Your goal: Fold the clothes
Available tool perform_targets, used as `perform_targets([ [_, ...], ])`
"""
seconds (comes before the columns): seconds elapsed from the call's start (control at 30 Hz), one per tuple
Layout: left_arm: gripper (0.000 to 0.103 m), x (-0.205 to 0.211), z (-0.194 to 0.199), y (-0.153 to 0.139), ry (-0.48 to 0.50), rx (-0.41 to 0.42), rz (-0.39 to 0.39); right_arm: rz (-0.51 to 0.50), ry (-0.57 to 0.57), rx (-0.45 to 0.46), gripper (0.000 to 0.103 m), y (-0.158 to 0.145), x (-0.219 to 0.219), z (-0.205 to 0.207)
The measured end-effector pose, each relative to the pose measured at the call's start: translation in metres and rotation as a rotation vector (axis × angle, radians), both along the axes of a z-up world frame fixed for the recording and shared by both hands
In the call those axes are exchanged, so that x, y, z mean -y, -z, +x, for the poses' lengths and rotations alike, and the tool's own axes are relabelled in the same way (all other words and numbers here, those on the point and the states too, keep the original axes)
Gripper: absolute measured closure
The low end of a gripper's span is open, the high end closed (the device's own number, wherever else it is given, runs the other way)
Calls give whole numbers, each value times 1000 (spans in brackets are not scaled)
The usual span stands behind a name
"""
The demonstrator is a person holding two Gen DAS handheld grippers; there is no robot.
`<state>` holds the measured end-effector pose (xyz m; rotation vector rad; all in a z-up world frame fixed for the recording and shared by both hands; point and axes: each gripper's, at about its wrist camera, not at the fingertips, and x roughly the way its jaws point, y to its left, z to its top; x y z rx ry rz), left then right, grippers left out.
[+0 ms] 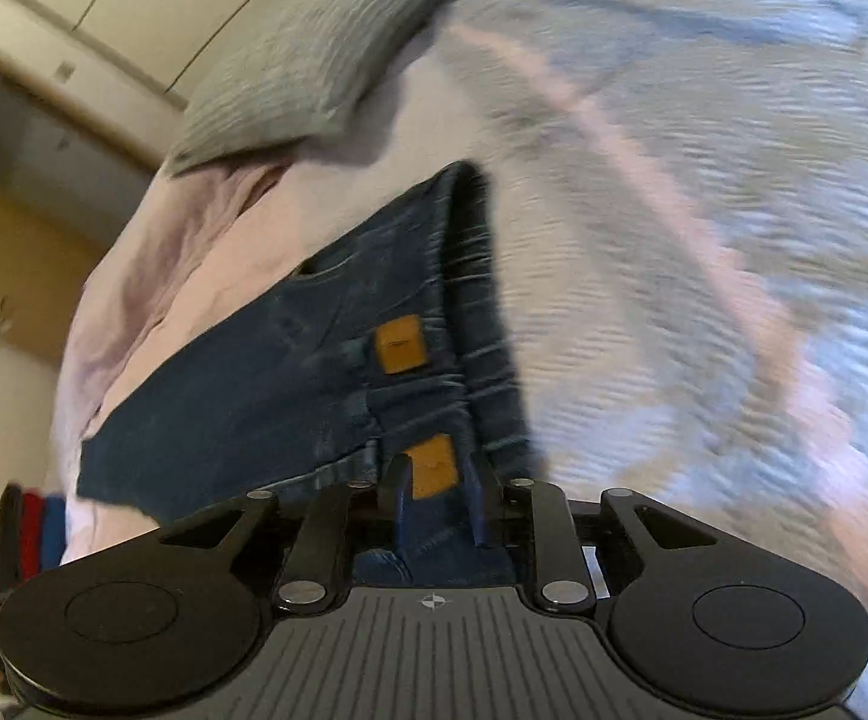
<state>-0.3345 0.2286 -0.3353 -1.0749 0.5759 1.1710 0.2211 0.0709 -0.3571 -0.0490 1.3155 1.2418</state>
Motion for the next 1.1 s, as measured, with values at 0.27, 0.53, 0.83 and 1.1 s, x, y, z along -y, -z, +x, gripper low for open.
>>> perform_targets([
  [0.27, 77, 7, 4, 4, 6, -3, -17, 13, -42, -112, 64, 31, -12, 11],
  [0.53, 77, 2, 10, 5, -2, 10, -27, 36, -37, -313, 76, 50, -7, 23],
  [0.83, 77, -10, 8, 4, 9, 13, -19, 23, -80, 46, 103, -21, -4, 0],
  [1.1, 77, -13, -3, 10, 19, 40, -38, -228, -5, 366, 103, 5, 2, -22],
])
